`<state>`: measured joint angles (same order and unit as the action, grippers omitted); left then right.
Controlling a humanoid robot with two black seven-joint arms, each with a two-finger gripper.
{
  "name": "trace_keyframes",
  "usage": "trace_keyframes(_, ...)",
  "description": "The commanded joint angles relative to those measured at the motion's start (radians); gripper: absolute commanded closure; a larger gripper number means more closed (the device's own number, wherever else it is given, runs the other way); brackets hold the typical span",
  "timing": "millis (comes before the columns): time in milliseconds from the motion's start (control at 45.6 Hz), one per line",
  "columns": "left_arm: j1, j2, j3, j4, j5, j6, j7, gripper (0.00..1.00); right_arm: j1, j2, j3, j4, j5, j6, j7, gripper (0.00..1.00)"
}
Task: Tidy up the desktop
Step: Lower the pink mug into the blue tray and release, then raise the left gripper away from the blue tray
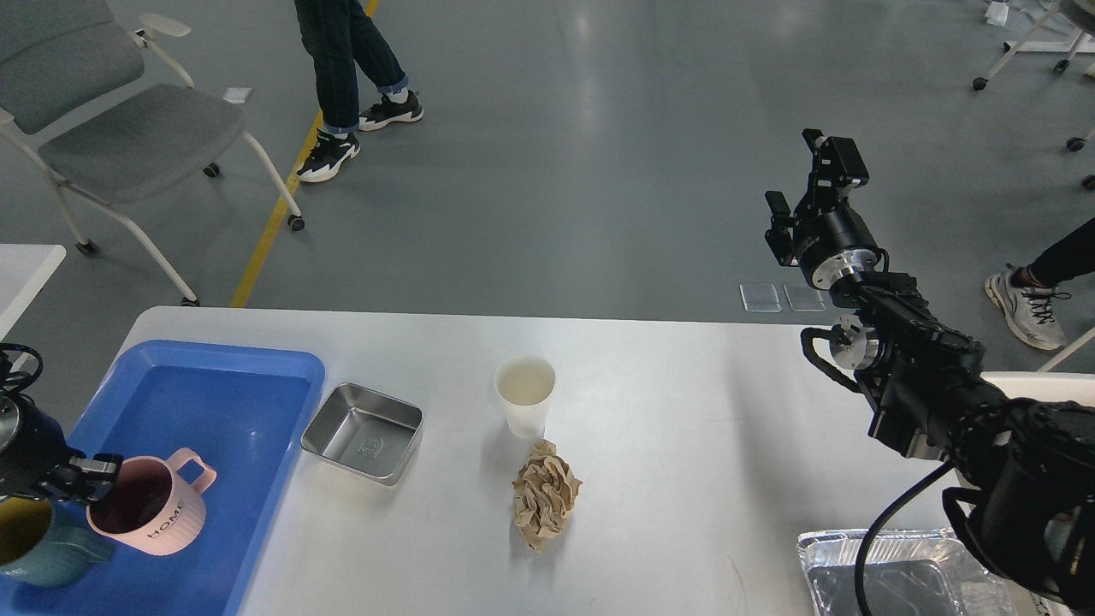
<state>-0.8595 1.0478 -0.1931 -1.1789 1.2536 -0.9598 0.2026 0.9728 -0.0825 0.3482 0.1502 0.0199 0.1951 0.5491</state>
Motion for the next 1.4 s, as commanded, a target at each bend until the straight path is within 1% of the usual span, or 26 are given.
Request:
trace_keyframes(0, 0.023, -0.017, 0.001, -0.001, 0.003, 0.0, 0.0, 1.0, 0.001, 0.001, 0.002, 0.0, 0.0, 0.0, 0.0, 0.0)
trace_keyframes(219, 0.063, -0.077, 0.003, -0.008, 0.006, 0.003, 0.018, 1.0, 0.001, 0.003, 0.001, 0.0, 0.0, 0.0, 0.0, 0.0)
trace_keyframes(439, 0.063, -0.104, 0.004, -0.008, 0.026, 0.003, 0.017, 1.0, 0.007, 0.0, 0.001, 0.0, 0.0, 0.0, 0.0, 0.0)
trace_keyframes(505, 0.062, -0.098, 0.004, -0.008, 0.026, 0.003, 0.015, 0.92, 0.007, 0.0, 0.0, 0.0, 0.0, 0.0, 0.0, 0.0)
trace_keyframes(571, 0.06, -0.092, 0.003, -0.008, 0.024, 0.003, 0.014, 0.77, 0.007, 0.001, 0.0, 0.0, 0.0, 0.0, 0.0, 0.0)
trace_keyframes(658, 0.059, -0.088, -0.006, -0.008, 0.024, 0.001, 0.008, 0.62, 0.014, 0.001, 0.002, 0.0, 0.0, -0.002, 0.0, 0.0)
trace_keyframes(746, 0.048, -0.08, -0.015, -0.008, 0.017, 0.0, -0.002, 0.41, 0.017, 0.003, 0.002, 0.0, 0.0, -0.002, 0.0, 0.0)
trace_keyframes(812, 0.037, -0.063, -0.019, -0.008, 0.015, 0.0, -0.002, 0.17, 0.018, 0.004, 0.0, 0.0, 0.0, -0.003, 0.0, 0.0)
trace_keyframes(834, 0.03, -0.058, -0.019, -0.008, 0.013, 0.0, -0.002, 0.14, 0.018, 0.006, 0.0, 0.0, 0.0, -0.003, 0.0, 0.0)
trace_keyframes(878, 0.014, -0.054, -0.019, -0.008, 0.013, 0.0, -0.002, 0.11, 0.02, 0.006, 0.001, 0.0, 0.0, -0.003, 0.0, 0.0)
trace_keyframes(944, 0.001, -0.052, -0.02, -0.008, 0.01, 0.0, -0.002, 0.05, 0.023, 0.006, 0.001, 0.002, 0.0, -0.003, 0.0, 0.0)
trace_keyframes(988, -0.006, -0.052, -0.026, -0.008, 0.006, 0.0, -0.002, 0.03, 0.023, 0.007, 0.0, 0.0, 0.0, -0.003, 0.0, 0.0)
trace_keyframes(1163, -0.021, -0.046, -0.132, -0.008, -0.036, 0.0, 0.0, 0.03, 0.023, 0.003, 0.0, 0.002, 0.0, -0.009, 0.0, 0.0)
trace_keyframes(1361, -0.099, -0.057, -0.256, 0.01, -0.078, 0.0, 0.003, 0.03, 0.038, 0.004, 0.0, 0.002, -0.028, -0.009, 0.0, 0.0)
trace_keyframes(1383, -0.102, -0.06, -0.272, 0.01, -0.094, 0.0, 0.011, 0.03, 0.04, 0.004, 0.0, 0.002, -0.032, -0.011, 0.0, 0.0)
